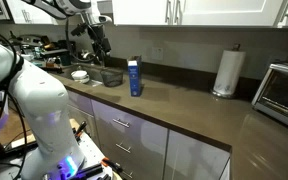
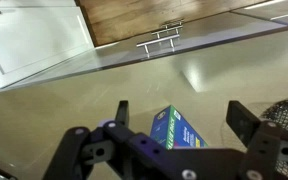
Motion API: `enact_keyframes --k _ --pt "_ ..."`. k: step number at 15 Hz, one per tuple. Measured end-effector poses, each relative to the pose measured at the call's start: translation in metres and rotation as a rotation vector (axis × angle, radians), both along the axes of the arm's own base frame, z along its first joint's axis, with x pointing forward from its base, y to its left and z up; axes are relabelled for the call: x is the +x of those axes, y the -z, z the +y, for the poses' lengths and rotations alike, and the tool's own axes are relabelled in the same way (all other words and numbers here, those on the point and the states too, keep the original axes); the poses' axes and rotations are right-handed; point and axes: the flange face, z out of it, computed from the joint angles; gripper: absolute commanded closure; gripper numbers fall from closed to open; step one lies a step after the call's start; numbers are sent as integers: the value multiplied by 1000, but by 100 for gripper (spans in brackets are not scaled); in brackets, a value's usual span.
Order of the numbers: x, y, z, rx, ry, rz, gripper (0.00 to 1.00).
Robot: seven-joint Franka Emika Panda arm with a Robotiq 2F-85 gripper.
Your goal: Flip the box anticlockwise
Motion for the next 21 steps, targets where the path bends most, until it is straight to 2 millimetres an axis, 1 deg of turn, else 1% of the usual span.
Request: enact_keyframes --k 12,14,16,17,21 --pt "0 0 0 1 0 0 0" --pt "2 -2 -5 12 9 1 0" --pt "9 -6 -20 39 27 3 0" --pt "14 -10 -31 59 33 3 0" --pt "35 -30 -87 164 17 -44 0"
